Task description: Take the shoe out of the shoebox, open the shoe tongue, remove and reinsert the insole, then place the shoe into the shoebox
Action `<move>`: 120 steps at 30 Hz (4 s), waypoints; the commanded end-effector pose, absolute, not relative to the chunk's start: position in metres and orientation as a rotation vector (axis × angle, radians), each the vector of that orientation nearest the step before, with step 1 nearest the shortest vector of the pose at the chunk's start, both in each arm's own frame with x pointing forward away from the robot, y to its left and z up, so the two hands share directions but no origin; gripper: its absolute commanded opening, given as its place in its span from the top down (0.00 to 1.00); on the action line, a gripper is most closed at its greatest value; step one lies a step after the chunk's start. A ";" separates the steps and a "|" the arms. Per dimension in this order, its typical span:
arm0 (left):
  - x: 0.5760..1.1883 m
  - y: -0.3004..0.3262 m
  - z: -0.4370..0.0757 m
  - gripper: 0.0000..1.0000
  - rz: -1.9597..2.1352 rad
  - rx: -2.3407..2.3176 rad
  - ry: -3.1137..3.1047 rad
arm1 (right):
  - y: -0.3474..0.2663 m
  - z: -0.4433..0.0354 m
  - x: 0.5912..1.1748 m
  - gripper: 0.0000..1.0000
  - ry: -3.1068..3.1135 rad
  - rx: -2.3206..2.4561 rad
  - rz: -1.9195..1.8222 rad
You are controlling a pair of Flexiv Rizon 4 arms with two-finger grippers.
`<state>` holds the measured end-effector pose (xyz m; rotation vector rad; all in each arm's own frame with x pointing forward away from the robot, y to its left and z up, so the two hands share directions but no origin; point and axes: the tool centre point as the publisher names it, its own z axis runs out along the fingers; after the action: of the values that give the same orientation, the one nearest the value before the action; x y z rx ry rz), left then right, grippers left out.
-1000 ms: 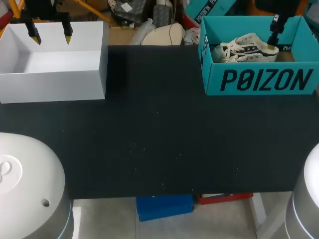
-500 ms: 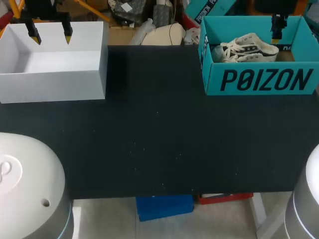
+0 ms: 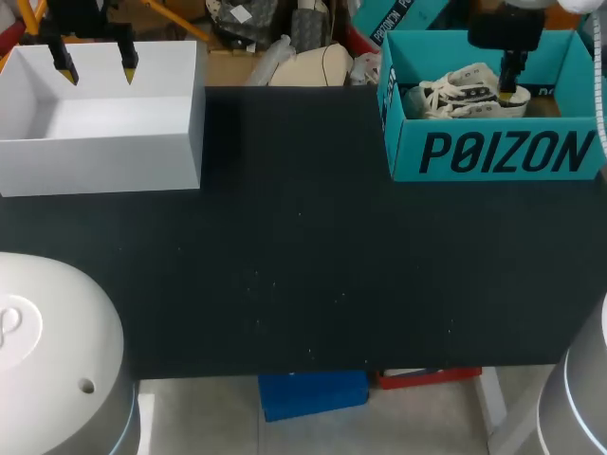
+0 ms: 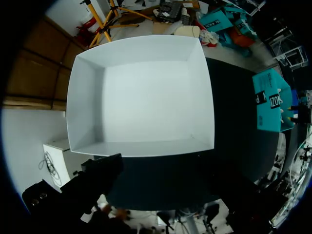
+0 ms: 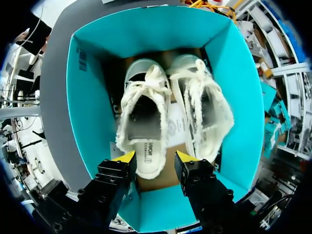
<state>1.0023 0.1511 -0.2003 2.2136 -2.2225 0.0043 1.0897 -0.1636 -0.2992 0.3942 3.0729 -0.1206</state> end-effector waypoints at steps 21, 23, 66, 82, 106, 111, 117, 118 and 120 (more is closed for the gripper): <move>1.002 0.150 -0.200 0.00 -0.001 2.217 -2.221 | -0.155 -0.388 1.118 0.64 3.116 0.464 -0.083; 1.002 0.150 -0.200 0.00 -0.001 2.217 -2.221 | -0.156 -0.392 1.118 0.64 3.120 0.469 -0.087; 1.002 0.150 -0.200 0.00 -0.001 2.217 -2.221 | -0.110 -0.103 1.025 1.00 2.854 0.336 -0.361; 1.002 0.150 -0.200 0.00 -0.001 2.217 -2.221 | 0.082 -0.145 0.938 1.00 2.980 0.205 -0.218; 1.002 0.150 -0.200 0.00 -0.001 2.217 -2.221 | 0.183 -0.299 0.890 1.00 3.044 0.194 -0.146; 1.002 0.150 -0.200 0.00 -0.001 2.217 -2.221 | 0.188 -0.320 0.870 1.00 3.038 0.157 -0.168; 1.002 0.150 -0.200 0.00 -0.001 2.217 -2.221 | 0.198 -0.345 0.845 1.00 3.055 0.089 -0.190; 1.002 0.150 -0.200 0.00 -0.001 2.217 -2.221 | 0.200 -0.349 0.843 1.00 3.055 0.073 -0.196; 1.002 0.150 -0.200 0.00 -0.001 2.217 -2.221 | 0.204 -0.354 0.838 1.00 3.066 0.040 -0.185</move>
<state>1.0023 0.1511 -0.2003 2.2136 -2.2225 0.0042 0.8411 0.1979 -0.3461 0.0498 3.0660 -0.1853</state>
